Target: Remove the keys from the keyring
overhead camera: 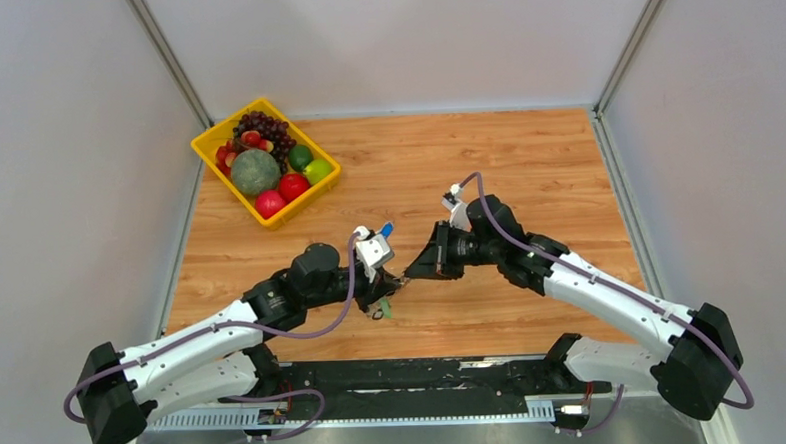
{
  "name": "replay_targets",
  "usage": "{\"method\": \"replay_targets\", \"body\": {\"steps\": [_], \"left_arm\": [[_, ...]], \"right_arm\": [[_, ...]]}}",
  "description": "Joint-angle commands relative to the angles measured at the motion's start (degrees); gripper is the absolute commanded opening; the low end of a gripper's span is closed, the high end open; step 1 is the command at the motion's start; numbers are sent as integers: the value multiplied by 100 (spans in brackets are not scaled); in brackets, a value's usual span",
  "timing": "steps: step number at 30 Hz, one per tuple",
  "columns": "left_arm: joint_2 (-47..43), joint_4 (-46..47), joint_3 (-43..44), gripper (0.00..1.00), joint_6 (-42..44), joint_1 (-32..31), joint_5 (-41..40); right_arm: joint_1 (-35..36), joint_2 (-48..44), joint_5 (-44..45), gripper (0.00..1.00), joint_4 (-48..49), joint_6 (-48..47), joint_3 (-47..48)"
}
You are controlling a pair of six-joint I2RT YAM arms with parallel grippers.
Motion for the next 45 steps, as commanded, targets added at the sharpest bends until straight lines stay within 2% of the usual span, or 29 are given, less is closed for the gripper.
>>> {"method": "replay_targets", "body": {"steps": [1,8,15,22,25,30,36,40,45], "left_arm": [[-129,544,-94,0,730,27,125],[-367,726,-299,0,1446,-8,237],[-605,852,-452,0,1994,-184,-82],[-632,910,-489,0,1677,-233,-292],[-651,866,-483,0,1404,-234,-506],[-666,912,-460,0,706,-233,-897],[-441,931,-317,0,-135,-232,-1523],[-244,822,-124,0,-679,-233,-1850],[-126,948,-74,0,-1132,-234,-1938]], "right_arm": [[20,187,-933,0,-31,-264,115],[22,511,-1523,0,-231,-554,166],[20,690,-1747,0,-406,-708,305],[-119,457,-1425,35,-426,-926,416],[-196,87,-1070,42,-424,-1072,399],[-200,-702,-86,43,-309,-1397,252],[-57,-1799,655,42,1040,-1134,-861],[284,-1810,1379,39,1261,-1010,-1039],[1079,-1508,2359,34,1510,-1018,-992]]}}
